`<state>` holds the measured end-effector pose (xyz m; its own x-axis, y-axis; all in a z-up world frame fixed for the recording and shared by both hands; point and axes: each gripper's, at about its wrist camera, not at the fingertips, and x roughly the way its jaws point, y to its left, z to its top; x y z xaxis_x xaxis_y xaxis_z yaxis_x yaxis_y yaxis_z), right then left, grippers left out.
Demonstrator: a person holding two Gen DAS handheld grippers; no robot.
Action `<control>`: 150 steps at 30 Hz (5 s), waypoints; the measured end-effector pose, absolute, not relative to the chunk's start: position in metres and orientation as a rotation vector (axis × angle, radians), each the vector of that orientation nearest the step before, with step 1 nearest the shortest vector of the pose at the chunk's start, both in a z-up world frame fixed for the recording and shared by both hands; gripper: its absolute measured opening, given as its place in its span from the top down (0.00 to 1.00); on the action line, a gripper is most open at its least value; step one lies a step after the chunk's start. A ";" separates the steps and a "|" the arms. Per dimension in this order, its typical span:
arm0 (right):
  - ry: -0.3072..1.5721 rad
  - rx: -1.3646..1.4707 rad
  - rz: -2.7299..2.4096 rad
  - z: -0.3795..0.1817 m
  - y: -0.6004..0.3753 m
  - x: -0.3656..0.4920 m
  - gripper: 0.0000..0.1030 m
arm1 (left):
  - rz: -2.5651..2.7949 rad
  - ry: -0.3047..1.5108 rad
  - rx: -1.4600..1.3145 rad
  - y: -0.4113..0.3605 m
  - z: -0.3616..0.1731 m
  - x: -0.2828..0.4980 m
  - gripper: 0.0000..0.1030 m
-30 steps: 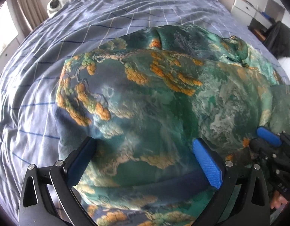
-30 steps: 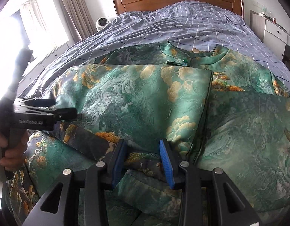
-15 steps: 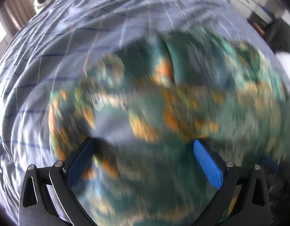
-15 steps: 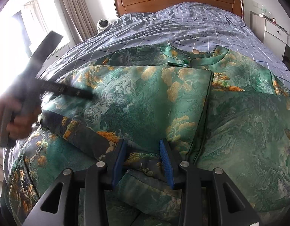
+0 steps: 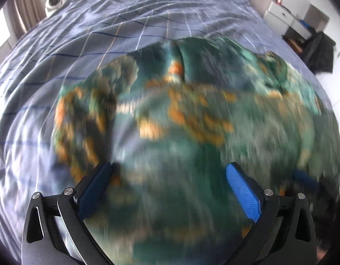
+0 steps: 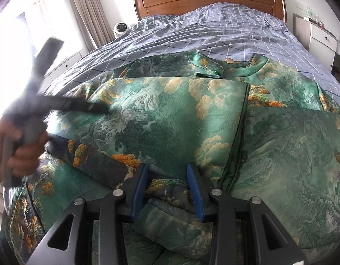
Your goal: Fold large clothes
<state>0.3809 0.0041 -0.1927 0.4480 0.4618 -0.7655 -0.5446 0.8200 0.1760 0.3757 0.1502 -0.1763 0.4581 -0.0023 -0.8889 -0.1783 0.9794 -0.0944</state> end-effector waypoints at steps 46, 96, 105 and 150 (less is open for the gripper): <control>1.054 0.055 0.122 -0.143 -0.316 0.198 0.23 | 0.257 1.081 -0.298 0.179 -0.178 0.079 0.01; 1.168 0.252 0.495 -0.117 -0.290 0.169 0.86 | 0.013 1.134 -0.406 0.143 -0.143 0.047 0.89; 1.199 0.345 0.612 -0.096 -0.296 0.140 0.87 | -0.023 1.139 -0.417 0.157 -0.101 0.017 0.89; 1.125 0.114 0.373 -0.152 -0.216 0.441 0.27 | -0.037 1.023 -0.117 0.183 -0.128 0.311 0.18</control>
